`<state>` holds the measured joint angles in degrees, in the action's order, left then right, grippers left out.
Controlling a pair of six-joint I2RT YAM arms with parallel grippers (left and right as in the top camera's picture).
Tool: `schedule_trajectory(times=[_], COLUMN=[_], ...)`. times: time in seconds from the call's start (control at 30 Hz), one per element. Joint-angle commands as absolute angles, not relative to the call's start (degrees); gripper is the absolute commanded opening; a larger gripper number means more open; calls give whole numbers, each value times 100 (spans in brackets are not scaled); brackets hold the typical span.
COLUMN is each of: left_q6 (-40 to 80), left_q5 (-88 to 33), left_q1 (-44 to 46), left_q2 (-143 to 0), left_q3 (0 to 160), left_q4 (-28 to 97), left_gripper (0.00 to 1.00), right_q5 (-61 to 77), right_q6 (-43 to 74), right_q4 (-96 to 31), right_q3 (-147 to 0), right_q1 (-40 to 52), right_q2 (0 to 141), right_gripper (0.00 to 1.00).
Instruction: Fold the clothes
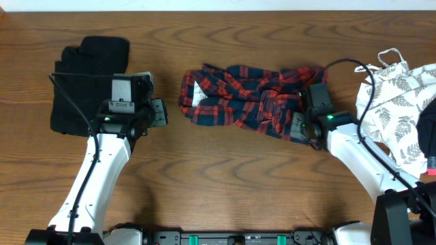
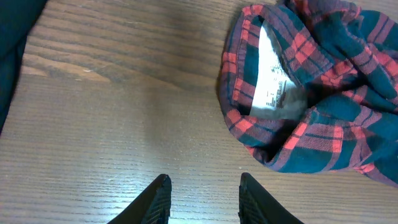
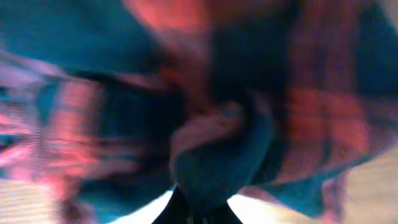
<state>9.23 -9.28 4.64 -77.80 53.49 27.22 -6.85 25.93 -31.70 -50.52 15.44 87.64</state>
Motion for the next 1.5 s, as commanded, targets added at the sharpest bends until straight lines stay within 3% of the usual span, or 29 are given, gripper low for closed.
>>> schedule_trajectory(times=[0.0, 0.4, 0.5, 0.63, 0.73, 0.97, 1.13, 1.3, 1.47], left_q6=[998, 998, 998, 998, 998, 998, 998, 996, 998], left_q5=[-989, -987, -987, -987, -989, -989, -989, -989, -989], left_q1=[445, 445, 445, 445, 445, 445, 445, 445, 445], left_q2=[-7824, -7824, -7824, -7824, -7824, -7824, -7824, -7824, -7824], left_q3=[5463, 5463, 5463, 5463, 5463, 5463, 5463, 5463, 5463], left_q4=[2740, 2740, 2740, 2740, 2740, 2738, 2740, 2740, 2740], left_gripper=[36, 37, 37, 37, 36, 37, 37, 36, 37], right_q5=[-489, -399, -169, -56, -54, -64, -126, -626, -766], right_q6=[2456, 2408, 2388, 2362, 2346, 2191, 2003, 2005, 2008], right_q4=[-2823, -2399, -2399, -2399, -2434, -2775, -2891, -2781, -2790], right_q3=[-5299, -5290, -5290, -5295, -5365, -5463, -5465, -5465, -5463], right_q1=[1900, 2257, 2257, 2252, 2248, 2246, 2239, 2047, 1494], right_q2=[8766, 9931, 10427, 10565, 10468, 9721, 8726, 7784, 7697], right_gripper=[1, 2, 13, 20, 37, 45, 47, 54, 47])
